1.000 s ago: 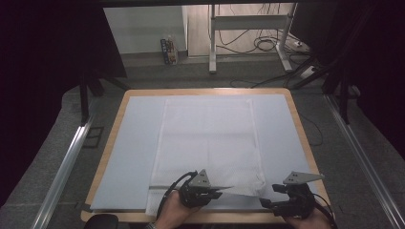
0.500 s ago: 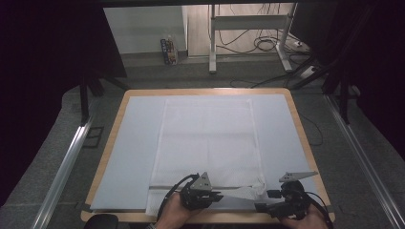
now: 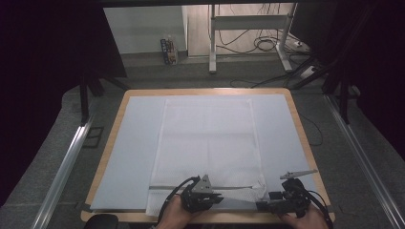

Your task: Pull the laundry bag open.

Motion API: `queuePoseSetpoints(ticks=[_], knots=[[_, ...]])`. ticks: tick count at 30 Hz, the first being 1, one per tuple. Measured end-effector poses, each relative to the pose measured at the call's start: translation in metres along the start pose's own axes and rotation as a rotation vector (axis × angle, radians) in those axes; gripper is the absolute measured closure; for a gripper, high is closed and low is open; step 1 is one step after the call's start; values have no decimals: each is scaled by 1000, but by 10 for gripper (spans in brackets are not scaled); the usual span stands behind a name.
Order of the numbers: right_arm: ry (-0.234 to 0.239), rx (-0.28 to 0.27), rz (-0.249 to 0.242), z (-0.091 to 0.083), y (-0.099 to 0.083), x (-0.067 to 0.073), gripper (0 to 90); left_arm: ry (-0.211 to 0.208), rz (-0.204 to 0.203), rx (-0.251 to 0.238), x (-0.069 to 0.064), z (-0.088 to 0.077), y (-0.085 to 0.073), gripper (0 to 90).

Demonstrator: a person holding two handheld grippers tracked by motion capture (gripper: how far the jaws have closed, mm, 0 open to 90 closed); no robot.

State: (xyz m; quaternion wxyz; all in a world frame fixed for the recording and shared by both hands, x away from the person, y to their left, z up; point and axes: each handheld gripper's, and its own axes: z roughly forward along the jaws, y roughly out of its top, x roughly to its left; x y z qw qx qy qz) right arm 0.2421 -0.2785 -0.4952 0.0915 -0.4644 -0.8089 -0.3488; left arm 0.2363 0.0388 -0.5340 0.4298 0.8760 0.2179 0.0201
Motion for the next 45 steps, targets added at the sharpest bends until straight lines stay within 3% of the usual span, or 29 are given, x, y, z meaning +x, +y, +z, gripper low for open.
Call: queuePoseSetpoints(ticks=[6,9,14,17,21,24,26,28,31,35,39,45], knots=[[67,7,15,6,3,3,142,-15,16,10,-3,3,-1,866],[75,-1,14,7,5,3,143,-8,45,30,-7,5,-2,864],[69,-13,60,9,11,-5,178,20,91,46,-13,7,-1,857],[77,-25,109,12,14,-12,255,44,133,61,-17,8,-2,850],[49,-31,124,15,13,-15,462,47,158,64,-19,9,-1,841],[23,-17,97,17,11,-15,654,39,160,65,-19,9,-2,823],[9,-12,65,18,10,-13,774,10,156,63,-17,8,-1,786],[-3,-22,28,17,10,-11,834,-29,153,60,-15,6,-1,706],[-9,-44,-24,15,9,-8,848,-87,112,35,-7,-1,-2,572],[-10,-68,-86,14,8,-7,851,-136,56,3,10,-20,-3,402],[2,-108,-140,11,5,-7,852,-124,25,-7,20,-29,1,312],[-2,-172,-229,6,5,-2,853,-70,47,-3,30,-30,21,318]])
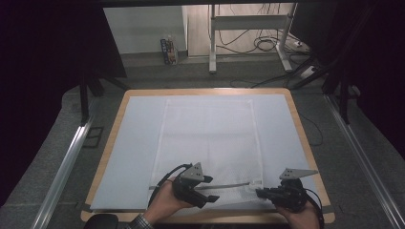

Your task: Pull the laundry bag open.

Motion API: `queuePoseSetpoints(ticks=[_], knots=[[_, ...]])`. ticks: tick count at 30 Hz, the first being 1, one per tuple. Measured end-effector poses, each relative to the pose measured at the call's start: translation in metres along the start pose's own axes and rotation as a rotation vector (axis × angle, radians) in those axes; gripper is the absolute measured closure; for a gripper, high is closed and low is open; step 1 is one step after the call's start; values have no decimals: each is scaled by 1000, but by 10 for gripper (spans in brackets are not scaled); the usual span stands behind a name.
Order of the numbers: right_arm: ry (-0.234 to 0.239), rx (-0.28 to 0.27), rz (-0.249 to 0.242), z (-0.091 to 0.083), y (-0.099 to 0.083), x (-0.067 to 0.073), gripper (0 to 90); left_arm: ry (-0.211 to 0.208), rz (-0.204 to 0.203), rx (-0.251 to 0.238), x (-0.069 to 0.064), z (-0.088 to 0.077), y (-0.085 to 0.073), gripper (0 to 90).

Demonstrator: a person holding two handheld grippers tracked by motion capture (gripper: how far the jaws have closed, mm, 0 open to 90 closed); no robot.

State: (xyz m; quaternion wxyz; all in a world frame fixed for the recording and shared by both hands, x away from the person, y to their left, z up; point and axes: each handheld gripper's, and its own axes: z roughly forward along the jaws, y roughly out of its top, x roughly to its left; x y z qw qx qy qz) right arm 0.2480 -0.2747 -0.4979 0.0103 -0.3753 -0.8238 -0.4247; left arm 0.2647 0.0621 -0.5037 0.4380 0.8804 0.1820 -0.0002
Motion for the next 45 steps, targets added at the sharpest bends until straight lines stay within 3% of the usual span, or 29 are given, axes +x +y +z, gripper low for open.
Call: queuePoseSetpoints(ticks=[7,15,20,26,30,34,41,45], knots=[[1,-30,-63,-3,1,2,853,-5,14,-11,17,15,30,407],[-15,-24,-92,-3,1,3,853,-22,29,-24,22,41,63,499],[-19,-19,-95,-2,1,4,853,-29,64,-4,21,62,81,484],[-24,-14,-101,-2,1,4,853,-31,79,-22,16,83,97,411],[-25,-13,-100,-3,1,4,853,-36,84,-16,11,94,101,399],[-33,-14,-101,-4,1,3,853,-8,117,29,10,94,98,403],[-41,-13,-103,-5,1,3,853,5,83,43,20,84,84,418],[-40,-22,-97,-6,1,2,852,-30,70,57,26,78,76,488]])
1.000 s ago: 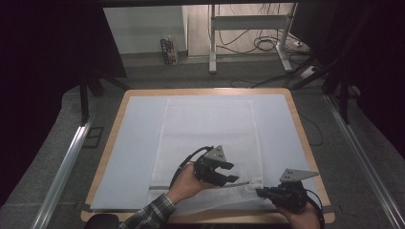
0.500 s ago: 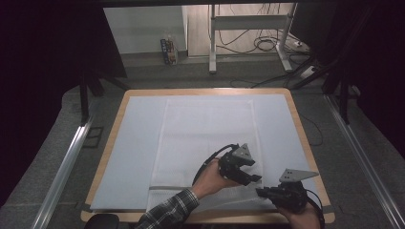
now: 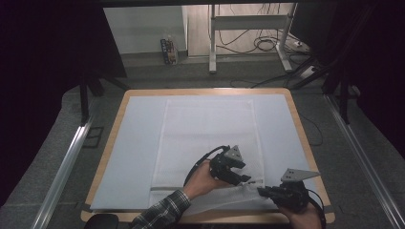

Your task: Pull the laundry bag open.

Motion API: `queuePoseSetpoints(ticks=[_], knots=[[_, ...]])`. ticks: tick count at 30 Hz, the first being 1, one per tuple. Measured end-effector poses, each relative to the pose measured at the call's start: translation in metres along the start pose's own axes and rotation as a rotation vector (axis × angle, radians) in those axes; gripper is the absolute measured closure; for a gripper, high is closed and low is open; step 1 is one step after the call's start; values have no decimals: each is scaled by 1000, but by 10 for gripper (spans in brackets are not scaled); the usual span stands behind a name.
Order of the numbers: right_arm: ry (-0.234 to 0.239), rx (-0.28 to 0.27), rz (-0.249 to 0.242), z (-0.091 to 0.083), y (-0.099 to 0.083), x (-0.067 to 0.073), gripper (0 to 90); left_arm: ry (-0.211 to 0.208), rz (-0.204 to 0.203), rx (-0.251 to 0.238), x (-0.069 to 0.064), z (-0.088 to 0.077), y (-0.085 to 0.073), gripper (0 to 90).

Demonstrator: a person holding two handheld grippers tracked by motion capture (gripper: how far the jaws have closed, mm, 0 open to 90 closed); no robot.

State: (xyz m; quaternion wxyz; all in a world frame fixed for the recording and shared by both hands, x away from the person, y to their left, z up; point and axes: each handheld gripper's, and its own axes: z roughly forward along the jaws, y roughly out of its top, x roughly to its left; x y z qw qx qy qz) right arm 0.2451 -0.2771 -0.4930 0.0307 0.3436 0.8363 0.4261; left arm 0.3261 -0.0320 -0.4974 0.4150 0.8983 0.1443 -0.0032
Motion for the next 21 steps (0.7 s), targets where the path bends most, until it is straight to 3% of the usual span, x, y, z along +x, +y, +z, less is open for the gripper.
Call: queuePoseSetpoints(ticks=[4,9,11,15,21], knots=[[-3,-8,-2,-1,0,0,852,-64,-21,16,2,-1,-6,600],[-4,-8,-3,-1,0,0,852,-110,6,52,-1,4,-10,689],[-4,-9,-3,-1,0,0,852,-137,25,71,-2,6,-10,696],[-7,-5,-6,-1,0,0,852,-134,28,83,-3,9,-11,677],[-7,-8,-5,-1,0,0,852,-168,37,106,-6,11,-13,674]])
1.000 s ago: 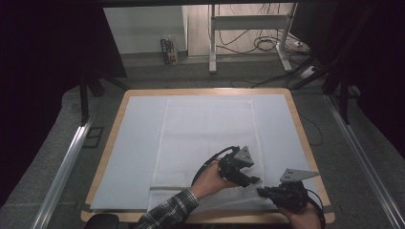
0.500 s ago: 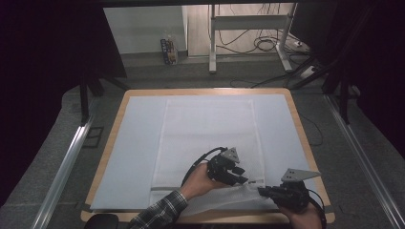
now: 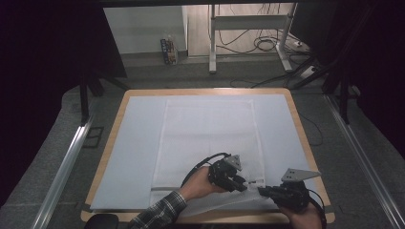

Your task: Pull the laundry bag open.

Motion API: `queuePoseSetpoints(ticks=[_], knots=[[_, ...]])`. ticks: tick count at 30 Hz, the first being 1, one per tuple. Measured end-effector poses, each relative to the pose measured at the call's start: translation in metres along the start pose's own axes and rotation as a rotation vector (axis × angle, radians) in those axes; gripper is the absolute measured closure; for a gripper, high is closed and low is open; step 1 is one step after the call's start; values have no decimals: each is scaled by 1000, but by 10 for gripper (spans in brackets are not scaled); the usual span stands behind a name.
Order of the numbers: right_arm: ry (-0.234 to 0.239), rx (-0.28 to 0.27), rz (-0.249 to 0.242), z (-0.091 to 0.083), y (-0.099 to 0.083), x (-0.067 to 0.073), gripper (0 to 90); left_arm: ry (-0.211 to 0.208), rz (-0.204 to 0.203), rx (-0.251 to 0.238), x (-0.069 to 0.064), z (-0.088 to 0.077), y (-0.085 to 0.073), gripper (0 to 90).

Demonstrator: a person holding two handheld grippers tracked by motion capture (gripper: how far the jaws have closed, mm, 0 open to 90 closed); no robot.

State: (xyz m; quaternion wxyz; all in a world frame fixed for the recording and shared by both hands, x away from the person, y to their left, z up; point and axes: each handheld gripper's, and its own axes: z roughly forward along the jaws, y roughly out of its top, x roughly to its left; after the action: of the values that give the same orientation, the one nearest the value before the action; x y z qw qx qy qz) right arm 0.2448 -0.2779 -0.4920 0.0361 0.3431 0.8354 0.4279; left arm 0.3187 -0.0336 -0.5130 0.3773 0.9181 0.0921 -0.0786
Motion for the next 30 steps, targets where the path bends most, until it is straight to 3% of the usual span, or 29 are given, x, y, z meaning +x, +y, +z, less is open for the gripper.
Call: queuePoseSetpoints(ticks=[5,10,14,16,17,25,28,30], knots=[[-2,0,1,0,0,0,852,-32,-14,-10,1,2,-1,677],[-2,-2,2,-1,0,0,851,-50,-35,-23,3,1,0,749],[0,0,3,0,0,0,851,-94,-60,-48,6,0,1,792],[-2,0,0,0,0,0,851,-87,-62,-38,6,2,2,795],[-2,0,-1,0,0,0,851,-84,-37,-13,7,2,2,795],[0,2,0,0,0,0,849,-60,-35,-9,5,5,3,836],[15,2,32,0,0,-2,829,-43,-30,-23,4,2,3,842],[23,0,63,0,-1,-5,760,-35,-28,-33,4,1,3,844]])
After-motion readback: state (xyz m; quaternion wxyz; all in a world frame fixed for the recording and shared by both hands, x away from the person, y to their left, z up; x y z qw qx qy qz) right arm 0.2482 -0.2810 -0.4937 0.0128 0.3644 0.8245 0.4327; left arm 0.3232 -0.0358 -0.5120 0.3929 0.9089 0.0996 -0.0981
